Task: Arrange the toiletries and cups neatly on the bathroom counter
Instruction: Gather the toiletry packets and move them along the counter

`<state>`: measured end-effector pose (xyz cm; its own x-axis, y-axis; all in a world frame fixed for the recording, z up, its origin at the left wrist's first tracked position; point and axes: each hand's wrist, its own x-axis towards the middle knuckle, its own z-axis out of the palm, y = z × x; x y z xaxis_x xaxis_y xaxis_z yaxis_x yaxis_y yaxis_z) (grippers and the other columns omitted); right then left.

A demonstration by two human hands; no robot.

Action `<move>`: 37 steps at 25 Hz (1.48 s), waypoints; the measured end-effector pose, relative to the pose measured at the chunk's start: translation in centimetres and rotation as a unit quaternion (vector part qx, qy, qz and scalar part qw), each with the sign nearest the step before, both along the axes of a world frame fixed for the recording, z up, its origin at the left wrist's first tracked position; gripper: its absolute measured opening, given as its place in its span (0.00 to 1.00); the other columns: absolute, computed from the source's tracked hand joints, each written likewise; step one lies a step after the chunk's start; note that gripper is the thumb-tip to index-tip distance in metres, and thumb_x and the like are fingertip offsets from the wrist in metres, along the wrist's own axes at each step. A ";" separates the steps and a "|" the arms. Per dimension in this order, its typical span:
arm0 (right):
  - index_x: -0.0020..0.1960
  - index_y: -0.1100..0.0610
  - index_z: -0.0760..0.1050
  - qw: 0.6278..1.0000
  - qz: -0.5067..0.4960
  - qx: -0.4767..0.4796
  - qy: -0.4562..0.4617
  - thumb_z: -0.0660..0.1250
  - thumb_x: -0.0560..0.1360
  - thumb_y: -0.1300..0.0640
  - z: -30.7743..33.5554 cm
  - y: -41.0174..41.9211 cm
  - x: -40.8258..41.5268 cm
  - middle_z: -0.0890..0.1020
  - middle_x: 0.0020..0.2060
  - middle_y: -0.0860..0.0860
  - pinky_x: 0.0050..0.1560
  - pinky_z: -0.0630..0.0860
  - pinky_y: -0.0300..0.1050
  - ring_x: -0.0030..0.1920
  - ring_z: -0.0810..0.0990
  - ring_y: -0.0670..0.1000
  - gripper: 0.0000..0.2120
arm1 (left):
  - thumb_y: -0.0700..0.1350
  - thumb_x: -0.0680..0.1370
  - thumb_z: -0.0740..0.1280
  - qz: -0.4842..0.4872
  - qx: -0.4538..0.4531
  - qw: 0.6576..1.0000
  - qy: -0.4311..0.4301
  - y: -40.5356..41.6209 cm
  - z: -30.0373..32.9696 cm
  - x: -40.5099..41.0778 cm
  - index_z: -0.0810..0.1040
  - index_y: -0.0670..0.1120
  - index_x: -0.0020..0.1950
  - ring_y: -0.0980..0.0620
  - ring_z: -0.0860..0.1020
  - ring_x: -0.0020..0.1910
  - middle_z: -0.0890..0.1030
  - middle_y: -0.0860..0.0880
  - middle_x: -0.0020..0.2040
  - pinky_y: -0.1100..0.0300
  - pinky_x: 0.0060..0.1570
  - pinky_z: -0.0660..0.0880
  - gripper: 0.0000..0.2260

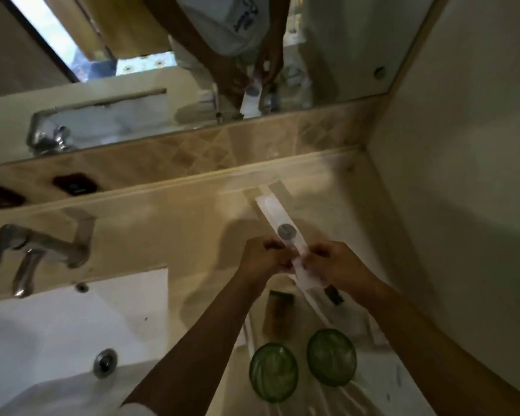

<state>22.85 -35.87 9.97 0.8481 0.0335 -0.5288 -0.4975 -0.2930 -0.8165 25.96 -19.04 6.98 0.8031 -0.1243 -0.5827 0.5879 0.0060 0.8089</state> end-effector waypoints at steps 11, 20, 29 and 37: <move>0.55 0.52 0.77 0.958 -0.093 -0.272 -0.017 0.69 0.75 0.53 -8.4 -8.2 3.1 0.83 0.43 0.49 0.37 0.71 0.38 0.42 0.81 0.49 0.09 | 0.50 0.74 0.73 -0.244 0.297 0.921 -0.058 -13.0 -7.8 9.5 0.83 0.45 0.39 0.50 0.84 0.35 0.85 0.45 0.36 0.51 0.40 0.84 0.10; 0.61 0.57 0.77 0.881 -0.049 -0.464 -0.076 0.73 0.70 0.53 -9.1 -6.4 2.4 0.78 0.59 0.58 0.55 0.76 0.53 0.57 0.76 0.60 0.21 | 0.47 0.81 0.62 -0.406 0.443 0.687 -0.409 -11.3 -7.7 11.5 0.74 0.48 0.66 0.42 0.71 0.65 0.74 0.45 0.67 0.48 0.63 0.71 0.14; 0.73 0.53 0.67 0.897 0.019 -0.441 -0.014 0.62 0.73 0.47 -10.4 -5.0 3.1 0.66 0.74 0.51 0.70 0.63 0.49 0.69 0.63 0.53 0.29 | 0.56 0.82 0.56 -0.532 0.415 0.611 -0.413 -11.6 -9.7 13.9 0.50 0.50 0.80 0.44 0.45 0.80 0.53 0.45 0.82 0.42 0.78 0.43 0.29; 0.74 0.52 0.65 0.901 -0.013 -0.433 -0.017 0.61 0.73 0.48 -10.8 -6.5 3.9 0.65 0.74 0.53 0.72 0.60 0.50 0.73 0.62 0.55 0.30 | 0.57 0.82 0.55 -0.528 0.408 0.612 -0.425 -13.1 -10.8 14.8 0.49 0.50 0.80 0.44 0.44 0.80 0.50 0.46 0.82 0.42 0.78 0.45 0.29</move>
<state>26.79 -42.35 -0.80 0.8587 -0.3990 -0.3217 -0.4925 -0.8162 -0.3023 40.72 -32.18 -3.78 0.5830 -0.7809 -0.2243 -0.7186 -0.6244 0.3061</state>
